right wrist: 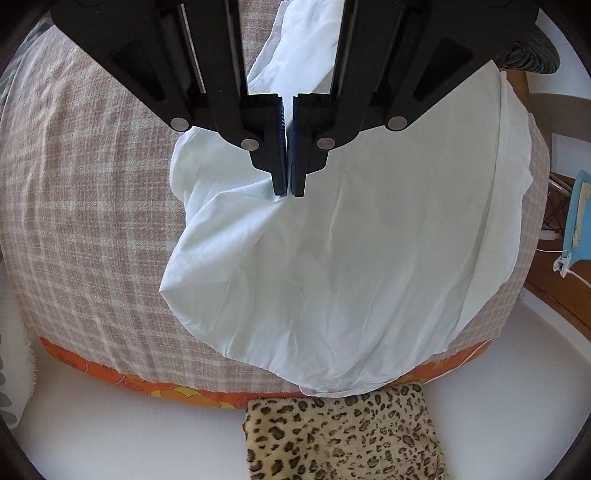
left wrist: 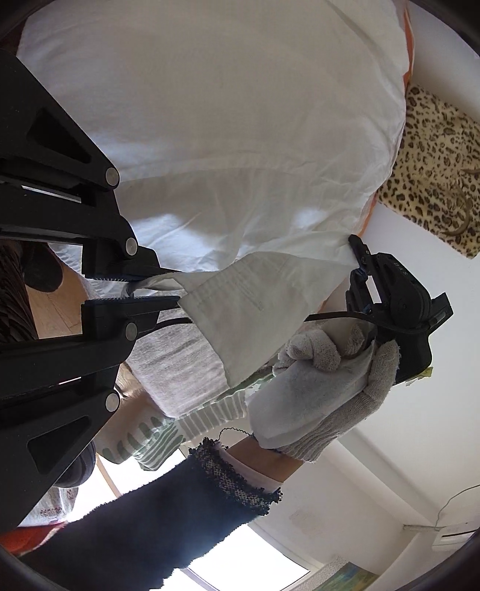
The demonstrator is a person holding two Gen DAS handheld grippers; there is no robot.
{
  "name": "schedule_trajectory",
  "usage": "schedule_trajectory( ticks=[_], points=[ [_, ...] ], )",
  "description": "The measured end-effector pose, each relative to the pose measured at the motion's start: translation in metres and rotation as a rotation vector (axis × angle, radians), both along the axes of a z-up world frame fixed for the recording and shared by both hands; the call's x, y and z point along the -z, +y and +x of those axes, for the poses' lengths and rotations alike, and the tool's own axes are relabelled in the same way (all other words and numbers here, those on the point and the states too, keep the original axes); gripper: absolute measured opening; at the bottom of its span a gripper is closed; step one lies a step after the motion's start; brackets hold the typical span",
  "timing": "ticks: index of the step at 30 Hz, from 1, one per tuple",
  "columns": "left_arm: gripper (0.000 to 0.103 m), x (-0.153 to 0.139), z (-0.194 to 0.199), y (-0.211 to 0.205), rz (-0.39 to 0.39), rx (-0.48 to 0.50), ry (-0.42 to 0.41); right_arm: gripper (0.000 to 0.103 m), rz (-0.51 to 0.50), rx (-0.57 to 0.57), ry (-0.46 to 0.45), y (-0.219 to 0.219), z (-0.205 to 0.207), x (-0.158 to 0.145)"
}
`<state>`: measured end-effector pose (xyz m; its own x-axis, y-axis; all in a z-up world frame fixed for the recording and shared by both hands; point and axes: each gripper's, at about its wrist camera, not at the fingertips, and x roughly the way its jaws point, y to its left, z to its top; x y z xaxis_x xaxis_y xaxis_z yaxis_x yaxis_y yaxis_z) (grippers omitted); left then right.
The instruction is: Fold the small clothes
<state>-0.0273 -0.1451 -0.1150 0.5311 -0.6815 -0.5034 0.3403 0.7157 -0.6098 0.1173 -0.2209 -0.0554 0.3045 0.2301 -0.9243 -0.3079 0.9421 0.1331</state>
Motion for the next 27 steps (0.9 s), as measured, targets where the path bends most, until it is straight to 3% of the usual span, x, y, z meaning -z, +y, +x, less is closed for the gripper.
schedule_trajectory(
  ticks=[3,6,10,13,16,18,20,22,27],
  points=[
    [0.009,0.001,-0.006,0.015,0.016,-0.019,0.009,0.004,0.060,-0.081,0.067,0.020,0.003,0.008],
    [0.011,0.001,-0.011,0.031,0.045,-0.039,0.013,0.011,0.117,-0.113,0.072,0.026,0.001,0.002],
    [0.011,0.000,-0.016,0.048,0.094,-0.034,0.025,0.042,0.211,-0.088,0.027,0.007,-0.007,-0.017],
    [0.015,-0.008,-0.017,0.064,0.152,-0.043,-0.008,0.043,0.275,-0.001,-0.015,-0.028,-0.012,-0.027],
    [0.030,-0.016,-0.012,0.080,0.199,-0.066,-0.039,0.043,0.349,0.091,0.004,-0.066,-0.017,-0.016],
    [0.030,-0.017,-0.009,0.091,0.231,-0.064,-0.051,0.043,0.401,0.137,0.036,-0.081,-0.016,-0.002],
    [0.030,-0.014,-0.007,0.098,0.269,-0.062,-0.049,0.043,0.476,0.162,0.084,-0.088,-0.012,0.013],
    [0.039,-0.009,-0.002,0.102,0.305,-0.063,-0.033,0.043,0.551,0.164,0.125,-0.086,-0.009,0.027],
    [0.041,0.009,0.016,0.104,0.311,-0.040,0.036,0.045,0.670,0.220,0.202,-0.071,0.007,0.058]
  ],
)
